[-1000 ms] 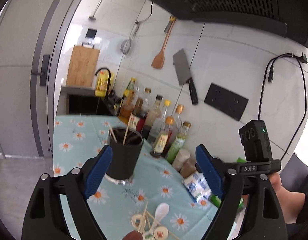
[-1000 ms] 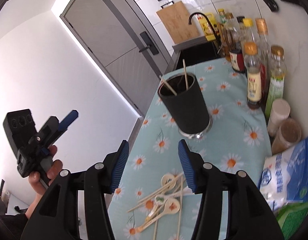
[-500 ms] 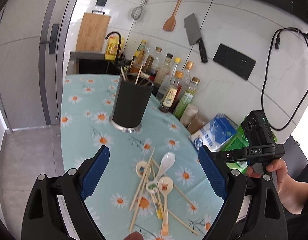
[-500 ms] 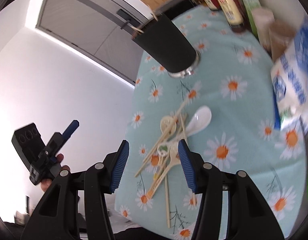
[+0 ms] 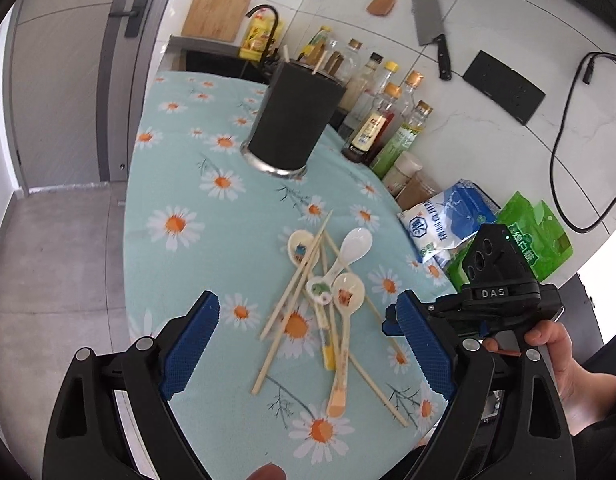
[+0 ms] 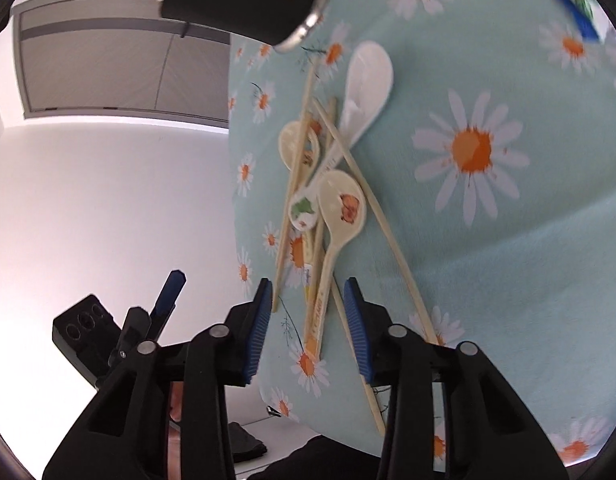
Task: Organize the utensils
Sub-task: 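Lower the right tool and grasp a white spoon by its handle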
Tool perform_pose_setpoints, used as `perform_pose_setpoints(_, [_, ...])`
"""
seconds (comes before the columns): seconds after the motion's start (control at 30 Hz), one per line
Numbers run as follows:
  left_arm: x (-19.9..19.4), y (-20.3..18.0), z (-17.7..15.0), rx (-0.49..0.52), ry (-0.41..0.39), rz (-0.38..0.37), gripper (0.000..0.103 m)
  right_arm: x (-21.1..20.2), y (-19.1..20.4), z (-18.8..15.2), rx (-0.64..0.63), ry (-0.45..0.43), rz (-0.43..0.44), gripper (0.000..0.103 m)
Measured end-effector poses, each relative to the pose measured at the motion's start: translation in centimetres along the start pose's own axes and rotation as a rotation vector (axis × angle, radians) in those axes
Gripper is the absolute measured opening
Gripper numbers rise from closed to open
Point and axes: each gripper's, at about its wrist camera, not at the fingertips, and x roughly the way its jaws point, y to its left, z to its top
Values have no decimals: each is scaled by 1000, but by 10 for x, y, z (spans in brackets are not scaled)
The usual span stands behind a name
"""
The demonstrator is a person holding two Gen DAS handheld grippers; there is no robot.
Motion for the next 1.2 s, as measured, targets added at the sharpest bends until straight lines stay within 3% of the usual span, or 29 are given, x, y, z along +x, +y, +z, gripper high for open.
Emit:
perform_pose_setpoints(0.57, [2,13,-14,-62,44,5,88,38,-14,16,76,0,36,19])
perform_pose_setpoints(0.7, [5,12,-13,-64,52,-3,88,42,-17,17,72,-5,28,9])
perform_pose_setpoints(1.2, [25,4,-5,-42,88,-19,88,19,-30,9,83,-42,55,8])
